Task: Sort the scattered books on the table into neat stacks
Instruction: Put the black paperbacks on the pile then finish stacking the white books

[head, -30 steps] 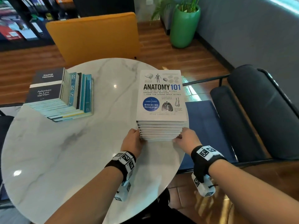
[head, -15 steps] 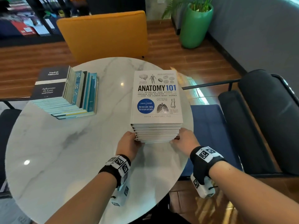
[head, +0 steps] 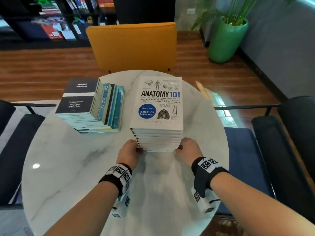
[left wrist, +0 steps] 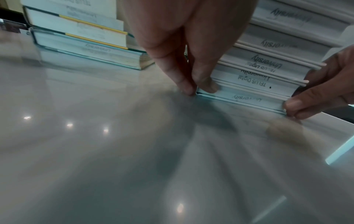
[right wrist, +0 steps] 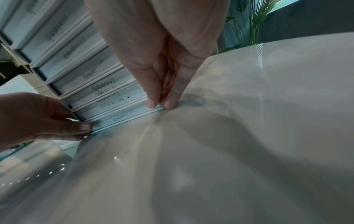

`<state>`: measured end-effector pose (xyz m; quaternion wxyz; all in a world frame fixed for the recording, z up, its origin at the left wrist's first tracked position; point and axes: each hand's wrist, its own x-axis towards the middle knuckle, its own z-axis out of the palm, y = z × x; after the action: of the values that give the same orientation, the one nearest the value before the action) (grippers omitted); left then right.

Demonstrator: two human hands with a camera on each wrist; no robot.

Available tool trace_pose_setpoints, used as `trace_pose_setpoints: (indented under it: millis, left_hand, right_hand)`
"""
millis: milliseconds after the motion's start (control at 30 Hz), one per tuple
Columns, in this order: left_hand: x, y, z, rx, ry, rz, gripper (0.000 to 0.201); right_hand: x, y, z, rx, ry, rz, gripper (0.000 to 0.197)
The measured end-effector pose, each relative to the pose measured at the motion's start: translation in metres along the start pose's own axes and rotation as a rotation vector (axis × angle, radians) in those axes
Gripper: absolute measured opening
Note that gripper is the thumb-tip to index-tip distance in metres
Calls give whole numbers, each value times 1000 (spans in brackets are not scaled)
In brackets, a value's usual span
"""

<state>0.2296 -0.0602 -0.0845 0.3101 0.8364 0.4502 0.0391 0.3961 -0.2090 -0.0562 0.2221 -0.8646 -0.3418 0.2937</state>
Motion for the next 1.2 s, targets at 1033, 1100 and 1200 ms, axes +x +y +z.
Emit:
trace_pose_setpoints:
  millis: [1033, 1100, 1200]
  left_hand:
    - [74, -38, -46, 39, 59, -190, 34]
    - [74, -37, -46, 62, 44, -160, 32]
    - [77, -32, -49, 121, 22, -103, 27]
  right_hand:
    - [88, -78, 10, -22, 53, 29, 15]
    - [88, -76, 12, -9, 55, 28, 14]
    - [88, -72, 11, -30, 41, -2, 17]
